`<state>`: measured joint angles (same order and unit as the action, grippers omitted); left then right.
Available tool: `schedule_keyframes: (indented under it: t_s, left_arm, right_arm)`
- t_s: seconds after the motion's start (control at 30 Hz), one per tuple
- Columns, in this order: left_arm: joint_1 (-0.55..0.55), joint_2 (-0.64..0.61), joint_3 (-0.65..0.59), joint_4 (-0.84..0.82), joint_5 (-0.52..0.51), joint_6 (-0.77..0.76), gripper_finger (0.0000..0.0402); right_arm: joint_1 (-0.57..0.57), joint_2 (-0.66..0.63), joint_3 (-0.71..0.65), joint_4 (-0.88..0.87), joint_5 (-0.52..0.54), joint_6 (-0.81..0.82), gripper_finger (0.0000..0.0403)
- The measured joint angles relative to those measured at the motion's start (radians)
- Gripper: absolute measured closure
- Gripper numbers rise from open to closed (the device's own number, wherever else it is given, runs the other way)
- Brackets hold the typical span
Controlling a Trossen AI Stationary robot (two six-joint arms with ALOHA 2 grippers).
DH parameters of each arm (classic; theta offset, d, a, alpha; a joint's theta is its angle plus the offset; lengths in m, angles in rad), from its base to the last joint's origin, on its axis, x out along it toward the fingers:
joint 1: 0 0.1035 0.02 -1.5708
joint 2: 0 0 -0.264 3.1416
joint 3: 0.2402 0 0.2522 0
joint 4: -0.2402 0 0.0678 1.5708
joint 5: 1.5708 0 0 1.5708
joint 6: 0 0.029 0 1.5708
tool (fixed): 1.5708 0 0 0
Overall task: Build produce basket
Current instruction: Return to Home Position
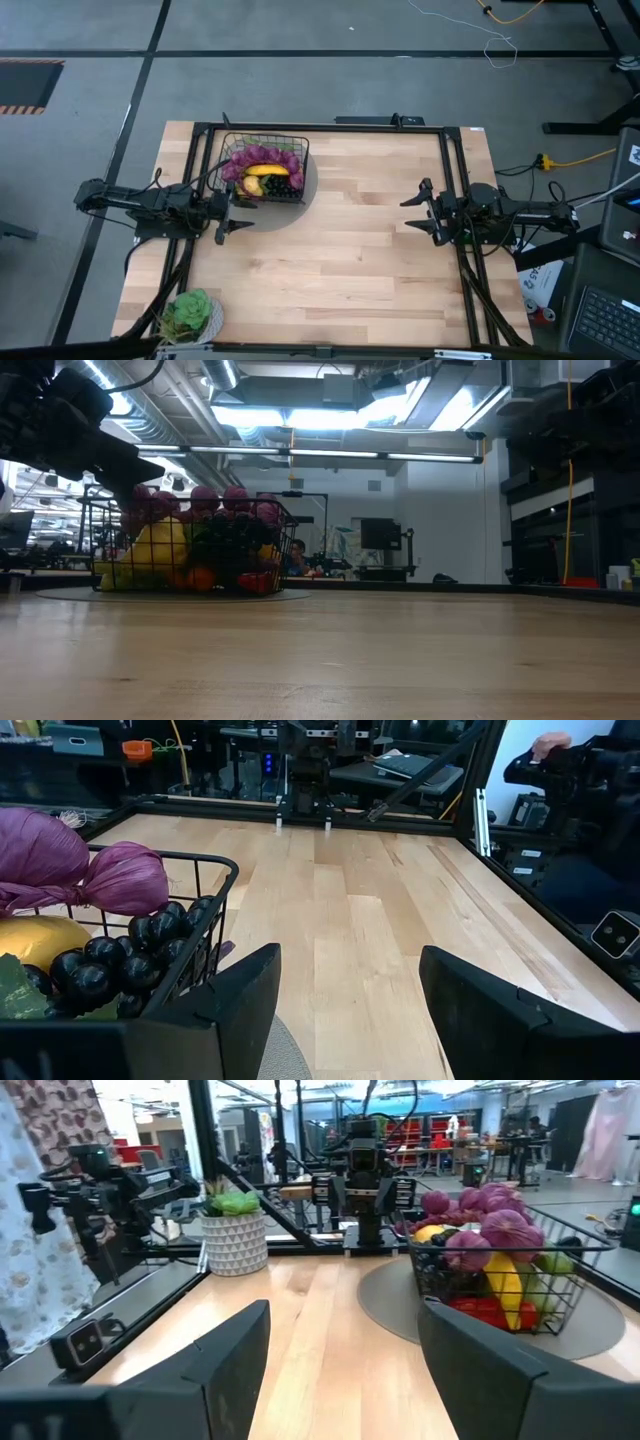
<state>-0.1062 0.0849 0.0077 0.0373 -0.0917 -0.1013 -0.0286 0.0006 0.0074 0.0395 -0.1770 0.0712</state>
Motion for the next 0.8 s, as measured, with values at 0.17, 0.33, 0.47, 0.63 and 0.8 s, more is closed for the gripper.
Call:
schedule_keyframes:
  t_s: [0.17, 0.33, 0.47, 0.63, 0.8]
  left_arm:
    - [0.0, 0.0, 0.0, 0.0, 0.0, 0.0, 0.0166]
    - [0.0, 0.0, 0.0, 0.0, 0.0, 0.0, 0.0166]
    - [0.0, 0.0, 0.0, 0.0, 0.0, 0.0, 0.0166]
    - [0.0, 0.0, 0.0, 0.0, 0.0, 0.0, 0.0166]
    - [0.0, 0.0, 0.0, 0.0, 0.0, 0.0, 0.0166]
  right_arm:
    - [-0.021, 0.0, 0.0, 0.0, 0.001, 0.0, 0.0148]
    - [-0.022, 0.0, 0.0, 0.0, 0.001, 0.0, 0.0148]
    - [-0.021, 0.001, 0.0, 0.0, 0.001, 0.0, 0.0148]
    - [-0.021, 0.002, 0.0, 0.0, 0.001, 0.0, 0.0148]
    - [-0.021, 0.002, 0.0, 0.0, 0.001, 0.0, 0.0148]
